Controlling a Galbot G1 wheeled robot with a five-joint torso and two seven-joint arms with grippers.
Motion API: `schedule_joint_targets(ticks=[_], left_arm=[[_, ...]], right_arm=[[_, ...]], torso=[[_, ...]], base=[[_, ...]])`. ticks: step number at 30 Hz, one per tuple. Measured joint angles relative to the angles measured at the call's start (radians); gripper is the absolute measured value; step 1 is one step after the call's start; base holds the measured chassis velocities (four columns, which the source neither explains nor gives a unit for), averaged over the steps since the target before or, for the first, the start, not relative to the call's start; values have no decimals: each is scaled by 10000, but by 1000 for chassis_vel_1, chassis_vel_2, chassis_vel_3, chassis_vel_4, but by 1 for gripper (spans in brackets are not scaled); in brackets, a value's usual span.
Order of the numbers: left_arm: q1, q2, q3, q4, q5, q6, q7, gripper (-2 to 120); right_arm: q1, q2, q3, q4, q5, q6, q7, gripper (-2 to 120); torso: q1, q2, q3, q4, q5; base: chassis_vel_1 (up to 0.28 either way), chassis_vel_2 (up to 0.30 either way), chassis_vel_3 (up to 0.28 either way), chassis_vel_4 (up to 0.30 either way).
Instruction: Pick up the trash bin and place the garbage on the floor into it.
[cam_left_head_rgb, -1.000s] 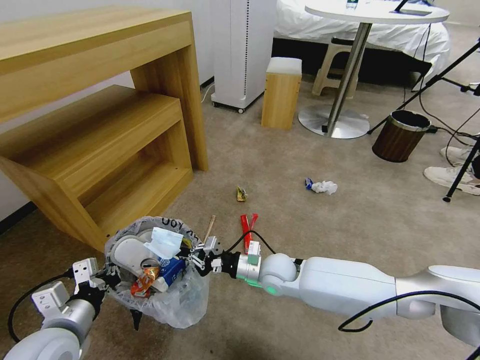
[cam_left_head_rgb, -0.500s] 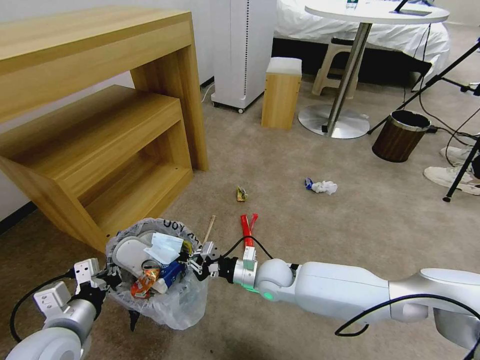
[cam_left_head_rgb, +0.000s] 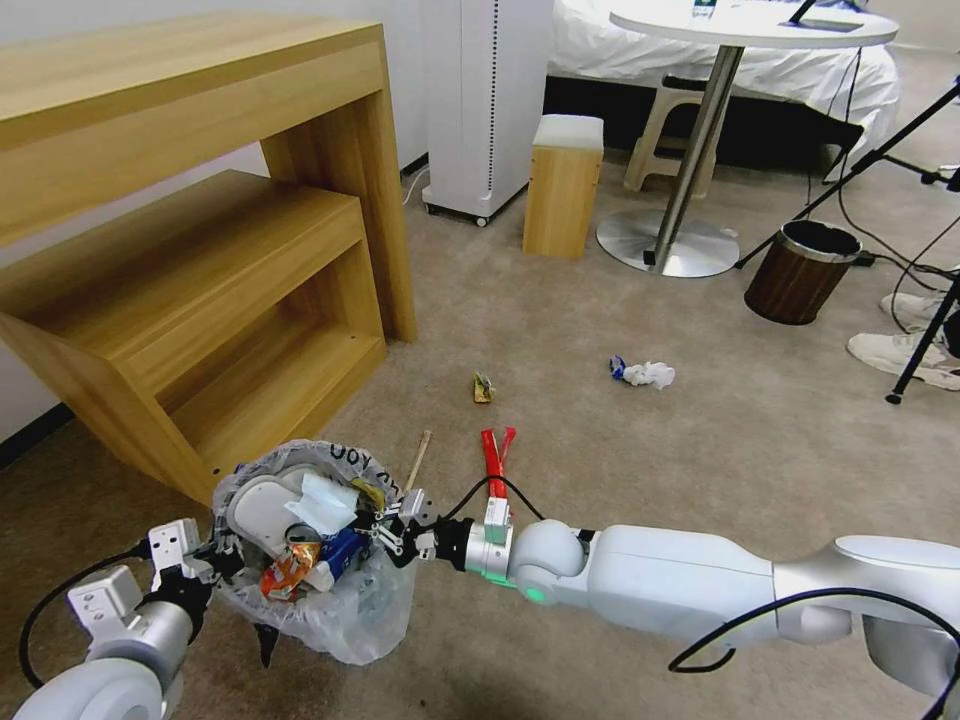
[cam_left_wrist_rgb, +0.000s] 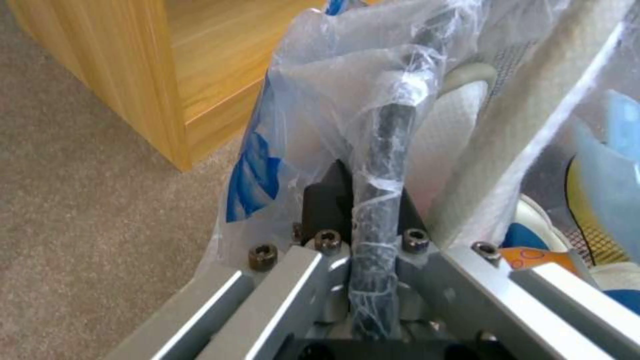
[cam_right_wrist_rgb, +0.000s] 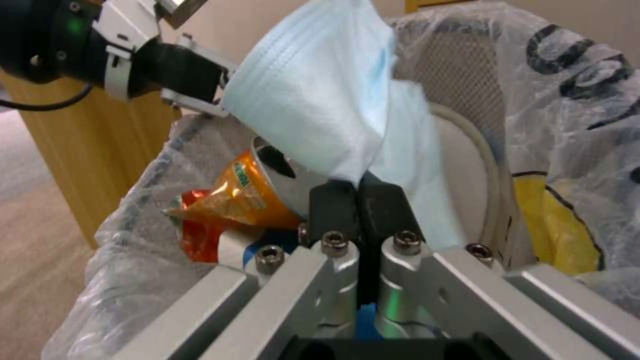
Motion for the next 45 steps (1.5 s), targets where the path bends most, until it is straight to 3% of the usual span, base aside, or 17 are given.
schedule_joint_targets(ticks=[9, 34, 45], left_arm=[[18, -6, -6, -3, 15, -21, 14, 0], [17, 10, -46, 58, 37, -7, 4, 0], [101, -72, -79, 12, 73, 1, -9, 0]], right_arm=[[-80, -119, 43, 92, -1, -32, 8, 4], [-522, -665, 1005, 738, -34, -57, 142, 96], [-598, -879, 1200, 1066, -36, -14, 205, 100]], torso=[[0, 0, 0, 0, 0], [0, 0, 0, -1, 0], [0, 0, 0, 0, 1]], base=[[0, 0, 0, 0], [0, 0, 0, 0], [0, 0, 0, 0]])
